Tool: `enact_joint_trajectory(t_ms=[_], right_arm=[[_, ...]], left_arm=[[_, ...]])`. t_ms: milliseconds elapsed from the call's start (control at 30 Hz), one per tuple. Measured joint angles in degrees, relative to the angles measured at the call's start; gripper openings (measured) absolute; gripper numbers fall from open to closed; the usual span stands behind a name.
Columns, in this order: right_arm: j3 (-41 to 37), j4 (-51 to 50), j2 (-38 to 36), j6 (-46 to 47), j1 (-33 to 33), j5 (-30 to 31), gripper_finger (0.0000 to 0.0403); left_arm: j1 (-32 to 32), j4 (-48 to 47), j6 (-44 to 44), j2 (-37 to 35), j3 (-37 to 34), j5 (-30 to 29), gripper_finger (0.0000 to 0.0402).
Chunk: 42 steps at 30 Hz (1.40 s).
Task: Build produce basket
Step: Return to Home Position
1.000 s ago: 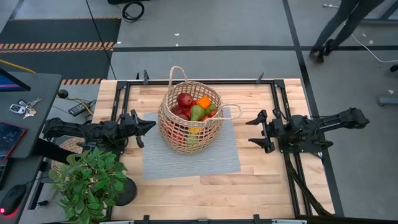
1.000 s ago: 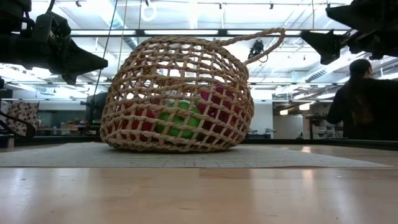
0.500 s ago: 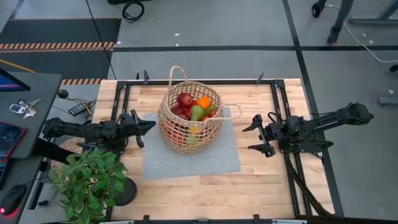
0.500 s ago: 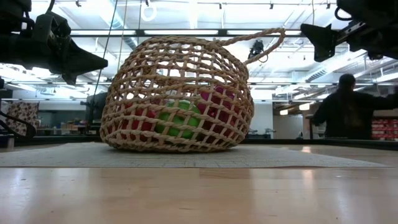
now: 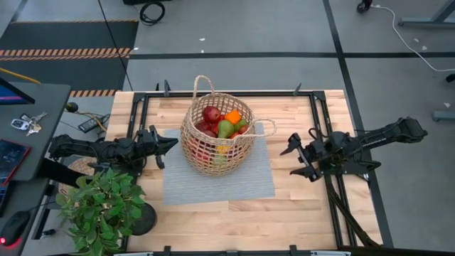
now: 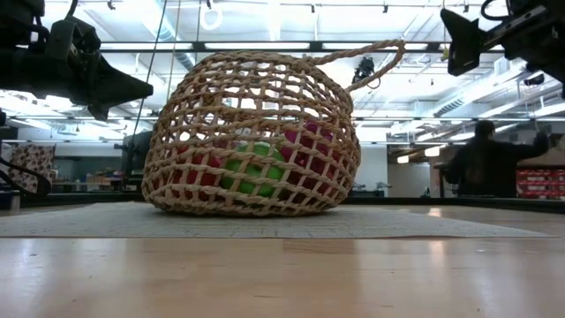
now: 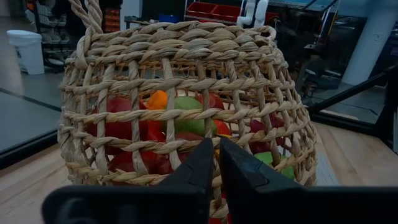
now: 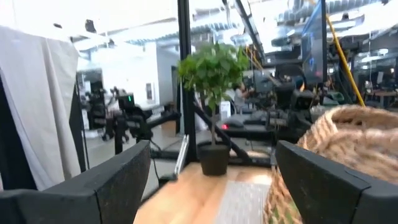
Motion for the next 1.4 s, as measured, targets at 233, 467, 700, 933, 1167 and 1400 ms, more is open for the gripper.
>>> enact_joint_trajectory(t_ms=[233, 467, 700, 933, 1167, 1400], right_arm=[[0.0, 3.9, 0.0, 6.1, 0.0, 0.0, 0.0351], [0.0, -2.7, -3.6, 9.6, -0.7, -0.5, 0.0351], [0.0, -10.2, -8.5, 9.9, -2.0, -0.5, 0.0351], [0.0, -17.9, -13.9, 9.9, -2.9, -0.5, 0.0351], [0.0, -22.2, -18.2, 5.5, -3.0, -0.5, 0.0351], [0.0, -22.3, -18.4, 5.0, -3.0, -0.5, 0.0351]], left_arm=[[0.0, 0.0, 0.0, 0.0, 0.0, 0.0, 0.003], [0.0, 0.0, 0.0, 0.0, 0.0, 0.0, 0.004], [0.0, 0.0, 0.0, 0.0, 0.0, 0.0, 0.0034], [0.0, 0.0, 0.0, 0.0, 0.0, 0.0, 0.0031], [0.0, 0.0, 0.0, 0.0, 0.0, 0.0, 0.004], [0.0, 0.0, 0.0, 0.0, 0.0, 0.0, 0.0034]])
